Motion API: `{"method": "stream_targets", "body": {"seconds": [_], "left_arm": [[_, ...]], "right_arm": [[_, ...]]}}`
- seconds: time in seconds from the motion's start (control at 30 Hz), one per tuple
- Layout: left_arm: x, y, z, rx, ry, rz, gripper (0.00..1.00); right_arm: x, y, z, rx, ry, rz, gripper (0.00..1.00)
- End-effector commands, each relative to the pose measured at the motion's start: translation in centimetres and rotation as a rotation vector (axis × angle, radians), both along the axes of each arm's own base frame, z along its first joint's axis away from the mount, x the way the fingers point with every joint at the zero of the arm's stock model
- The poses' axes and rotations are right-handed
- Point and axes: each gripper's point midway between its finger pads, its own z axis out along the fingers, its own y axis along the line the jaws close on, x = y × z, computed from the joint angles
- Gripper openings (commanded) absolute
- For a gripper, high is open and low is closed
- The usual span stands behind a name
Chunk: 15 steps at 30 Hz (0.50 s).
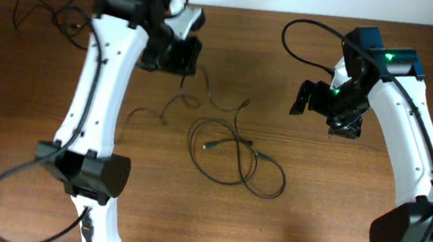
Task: Untangle cables
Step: 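Carry the grasped cable with the left gripper to the left edge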
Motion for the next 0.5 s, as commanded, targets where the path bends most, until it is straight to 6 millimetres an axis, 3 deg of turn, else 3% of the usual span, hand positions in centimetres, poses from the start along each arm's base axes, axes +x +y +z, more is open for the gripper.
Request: {"method": "stream_targets", "body": {"seconds": [0.0,0.1,0.17,0.2,0.3,0.33,0.47], "left_arm": [[-0.5,-3.5,10.3,-0.306,-0.251,-0.091,0.00],[-0.3,-2.1,16.7,-0.352,-0.490,-0.067,0.00],[-0.2,-0.7,18.6,-0.368,-0.541,0.011,0.00],[0.2,1.0,19.5,-0.362,-0.575,0.070,0.00],[1.6,5.4,19.6,-0.323,-0.600,0.194,0.00],[2.1,7.1,19.5,-0.292,-0.611,0.245,0.00],[4.0,19.7,18.8,-0.064,-0.645,0.730,0.00]], "right_arm": [[0.0,0.2,0.0,0.005,-0.004,0.011,0.98],[0.0,0.2,0.0,0.005,-0.003,0.011,0.98],[0.0,0.2,0.0,0.004,-0.002,0.011,0.98],[-0.1,0.2,0.0,0.004,-0.001,0.011,0.98],[-0.2,0.2,-0.2,0.003,0.005,0.011,0.98],[-0.3,0.2,-0.3,0.003,0.010,0.011,0.98],[-0.6,0.1,-0.8,-0.003,0.027,0.011,0.99]]}}
